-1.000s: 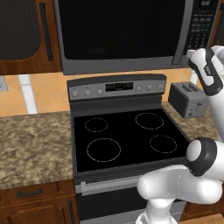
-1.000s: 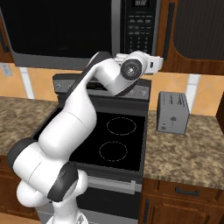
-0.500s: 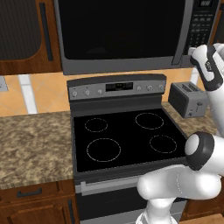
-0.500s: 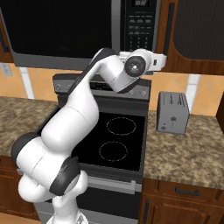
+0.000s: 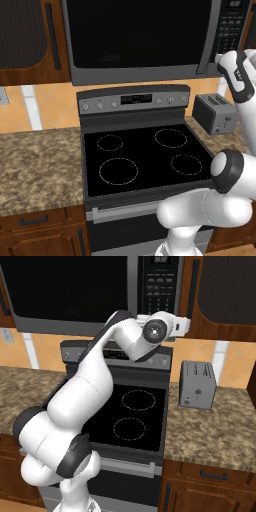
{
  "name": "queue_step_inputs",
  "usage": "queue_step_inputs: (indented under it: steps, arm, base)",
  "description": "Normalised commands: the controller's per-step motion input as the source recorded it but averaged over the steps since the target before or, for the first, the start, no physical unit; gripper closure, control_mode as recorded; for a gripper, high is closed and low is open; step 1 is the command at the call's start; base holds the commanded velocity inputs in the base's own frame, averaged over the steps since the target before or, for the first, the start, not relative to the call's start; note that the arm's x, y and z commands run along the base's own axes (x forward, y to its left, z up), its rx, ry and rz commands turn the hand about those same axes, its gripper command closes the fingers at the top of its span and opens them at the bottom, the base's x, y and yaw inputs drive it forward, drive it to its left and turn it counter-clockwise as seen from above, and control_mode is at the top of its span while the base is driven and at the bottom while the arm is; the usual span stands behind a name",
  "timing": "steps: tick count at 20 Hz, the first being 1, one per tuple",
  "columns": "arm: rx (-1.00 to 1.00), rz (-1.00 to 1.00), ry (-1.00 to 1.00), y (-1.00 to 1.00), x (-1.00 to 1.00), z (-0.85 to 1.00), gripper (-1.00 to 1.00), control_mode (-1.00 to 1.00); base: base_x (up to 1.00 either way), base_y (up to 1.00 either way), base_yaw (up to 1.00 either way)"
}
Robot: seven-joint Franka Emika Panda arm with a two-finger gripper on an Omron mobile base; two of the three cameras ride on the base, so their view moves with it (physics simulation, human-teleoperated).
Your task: Open the microwave, place the bowl with waffle inside the microwave, then close the microwave door and turn it on.
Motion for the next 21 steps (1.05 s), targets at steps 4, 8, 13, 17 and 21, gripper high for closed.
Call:
queue_step_inputs:
  steps: [4, 8, 13, 17, 21]
  arm:
    - [0.0, -0.04, 0.0, 0.14, 0.14, 0.0, -1.0, -1.0]
    - [0.0, -0.04, 0.0, 0.08, 0.15, 0.0, -1.0, -1.0]
    - [0.0, -0.02, 0.0, 0.0, 0.08, 0.0, -1.0, -1.0]
    - [0.0, 0.0, 0.0, 0.0, 0.0, 0.0, -1.0, -1.0]
    - [0.0, 0.0, 0.0, -0.04, -0.09, 0.05, -1.0, -1.0]
  base:
    - [0.0, 0.0, 0.0]
    - [0.0, 0.0, 0.0]
    - [0.0, 0.0, 0.0]
    - [0.0, 0.0, 0.0]
    - [0.0, 0.0, 0.0]
